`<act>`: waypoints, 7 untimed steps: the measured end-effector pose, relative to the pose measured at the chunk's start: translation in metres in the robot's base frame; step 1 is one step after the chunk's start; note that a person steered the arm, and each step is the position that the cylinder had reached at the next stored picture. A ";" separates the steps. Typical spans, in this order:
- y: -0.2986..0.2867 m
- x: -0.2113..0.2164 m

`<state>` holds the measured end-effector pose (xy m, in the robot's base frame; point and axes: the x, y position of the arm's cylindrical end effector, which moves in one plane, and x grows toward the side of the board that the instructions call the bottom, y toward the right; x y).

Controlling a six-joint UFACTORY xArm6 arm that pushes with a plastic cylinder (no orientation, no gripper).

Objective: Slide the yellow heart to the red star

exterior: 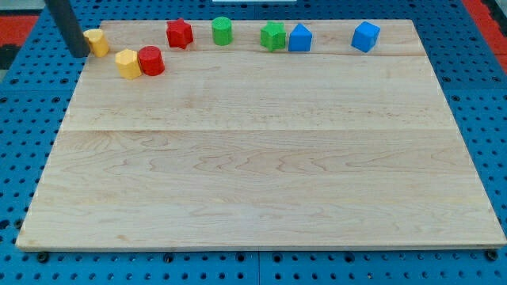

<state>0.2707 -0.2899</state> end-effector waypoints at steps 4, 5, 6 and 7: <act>-0.005 -0.029; 0.002 -0.040; 0.005 -0.044; 0.038 -0.044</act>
<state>0.2271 -0.2523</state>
